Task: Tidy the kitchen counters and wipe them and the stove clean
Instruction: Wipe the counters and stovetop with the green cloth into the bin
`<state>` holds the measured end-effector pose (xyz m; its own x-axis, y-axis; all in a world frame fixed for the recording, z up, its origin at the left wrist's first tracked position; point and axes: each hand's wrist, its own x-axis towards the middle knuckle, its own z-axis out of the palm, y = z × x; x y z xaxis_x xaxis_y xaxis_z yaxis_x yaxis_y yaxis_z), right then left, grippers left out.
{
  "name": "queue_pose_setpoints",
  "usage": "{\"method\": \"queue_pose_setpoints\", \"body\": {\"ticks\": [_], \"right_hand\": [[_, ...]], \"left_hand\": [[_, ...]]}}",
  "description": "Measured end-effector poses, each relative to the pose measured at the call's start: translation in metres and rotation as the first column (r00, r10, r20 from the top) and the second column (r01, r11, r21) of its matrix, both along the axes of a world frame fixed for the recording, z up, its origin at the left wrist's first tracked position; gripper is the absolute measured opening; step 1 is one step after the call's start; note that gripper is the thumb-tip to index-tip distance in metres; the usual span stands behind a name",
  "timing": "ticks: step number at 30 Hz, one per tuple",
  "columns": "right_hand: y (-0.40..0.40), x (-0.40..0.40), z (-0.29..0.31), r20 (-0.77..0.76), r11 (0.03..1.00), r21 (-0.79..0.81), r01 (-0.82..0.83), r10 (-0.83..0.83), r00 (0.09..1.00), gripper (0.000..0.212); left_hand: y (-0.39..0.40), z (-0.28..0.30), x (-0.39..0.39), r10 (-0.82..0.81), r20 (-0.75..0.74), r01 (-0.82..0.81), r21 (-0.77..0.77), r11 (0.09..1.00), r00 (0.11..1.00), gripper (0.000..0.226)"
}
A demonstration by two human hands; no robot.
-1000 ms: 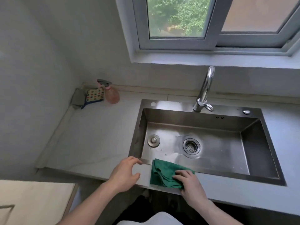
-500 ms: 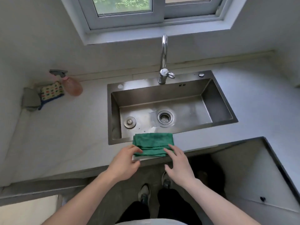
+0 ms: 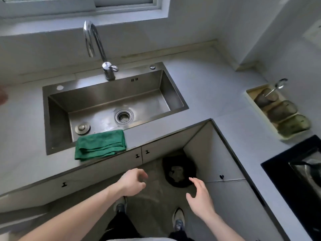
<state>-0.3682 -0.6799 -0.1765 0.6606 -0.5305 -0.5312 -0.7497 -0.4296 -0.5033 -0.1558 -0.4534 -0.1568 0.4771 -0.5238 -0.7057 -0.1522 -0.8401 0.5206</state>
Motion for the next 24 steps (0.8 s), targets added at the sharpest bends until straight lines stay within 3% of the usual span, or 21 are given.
{"method": "queue_pose_setpoints", "body": {"ticks": [3, 10, 15, 17, 19, 21, 24], "right_hand": [[-0.053, -0.023, -0.012, -0.036, 0.999, 0.029, -0.018, 0.019, 0.999, 0.06], [-0.125, -0.035, -0.087, -0.071, 0.994, 0.109, -0.019, 0.027, 0.997, 0.058], [-0.148, -0.025, -0.167, -0.082, 0.988, 0.152, 0.011, 0.001, 0.997, 0.057], [-0.152, -0.024, -0.218, -0.106, 0.987, 0.158, 0.025, -0.008, 0.994, 0.057], [-0.157, -0.024, -0.273, -0.111, 0.983, 0.174, 0.053, -0.034, 0.993, 0.057], [-0.161, -0.025, -0.315, -0.103, 0.983, 0.174, 0.052, -0.034, 0.994, 0.058], [-0.162, -0.034, -0.368, -0.112, 0.983, 0.176, 0.058, -0.039, 0.993, 0.059]], "left_hand": [[-0.053, -0.034, -0.032, 0.13, -0.108, -0.123, 0.072, 0.99, 0.986, 0.027], [-0.147, -0.157, -0.075, 0.223, -0.12, -0.18, 0.291, 0.94, 0.967, 0.033], [-0.207, -0.258, -0.082, 0.335, -0.123, -0.287, 0.301, 0.91, 0.934, 0.035], [-0.223, -0.327, -0.09, 0.369, -0.186, -0.303, 0.307, 0.902, 0.911, 0.036], [-0.234, -0.415, -0.096, 0.464, -0.209, -0.4, 0.285, 0.871, 0.861, 0.064], [-0.238, -0.48, -0.105, 0.619, -0.225, -0.551, 0.302, 0.778, 0.752, 0.084], [-0.253, -0.526, -0.118, 0.772, -0.191, -0.685, 0.368, 0.629, 0.606, 0.067]]}}
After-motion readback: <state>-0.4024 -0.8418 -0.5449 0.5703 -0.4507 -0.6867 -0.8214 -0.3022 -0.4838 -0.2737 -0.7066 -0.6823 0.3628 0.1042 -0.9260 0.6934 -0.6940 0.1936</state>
